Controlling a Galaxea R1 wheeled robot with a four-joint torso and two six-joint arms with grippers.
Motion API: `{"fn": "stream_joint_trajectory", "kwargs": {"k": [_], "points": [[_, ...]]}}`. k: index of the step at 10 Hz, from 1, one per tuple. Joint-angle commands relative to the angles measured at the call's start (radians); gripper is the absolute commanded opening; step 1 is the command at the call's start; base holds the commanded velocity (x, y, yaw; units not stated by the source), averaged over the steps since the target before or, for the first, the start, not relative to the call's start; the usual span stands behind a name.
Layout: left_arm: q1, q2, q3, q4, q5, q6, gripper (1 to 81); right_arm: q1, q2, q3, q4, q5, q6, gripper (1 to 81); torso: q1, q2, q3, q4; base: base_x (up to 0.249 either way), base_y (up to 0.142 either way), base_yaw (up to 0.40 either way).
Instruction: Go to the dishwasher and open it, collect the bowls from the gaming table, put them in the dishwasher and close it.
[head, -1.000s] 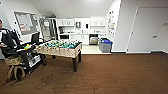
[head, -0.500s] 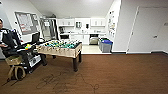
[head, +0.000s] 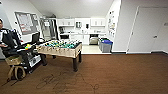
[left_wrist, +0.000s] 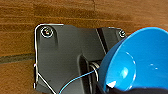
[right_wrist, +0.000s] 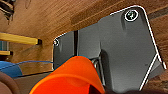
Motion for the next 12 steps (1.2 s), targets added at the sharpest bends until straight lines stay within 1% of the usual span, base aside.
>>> {"fn": "stream_joint_trajectory", "kwargs": {"k": [1,6,12], "points": [[-0.040,-0.022,0.004,0.009,0.014,-0.001,1.0,0.028,-0.019,0.001,-0.017,-0.020,0.002,1.0,0.001,0.000,0.000,0.000,0.000,0.000,0.000],[-0.036,-0.021,0.004,0.012,0.013,0.004,1.0,0.028,-0.018,-0.005,-0.017,-0.020,0.000,1.0,0.001,0.000,0.000,0.000,0.000,0.000,0.000],[-0.030,-0.019,0.002,0.012,0.011,0.005,1.0,0.027,-0.004,-0.025,-0.018,-0.020,0.000,1.0,0.001,-0.001,0.000,0.000,0.124,0.000,0.000]]}}
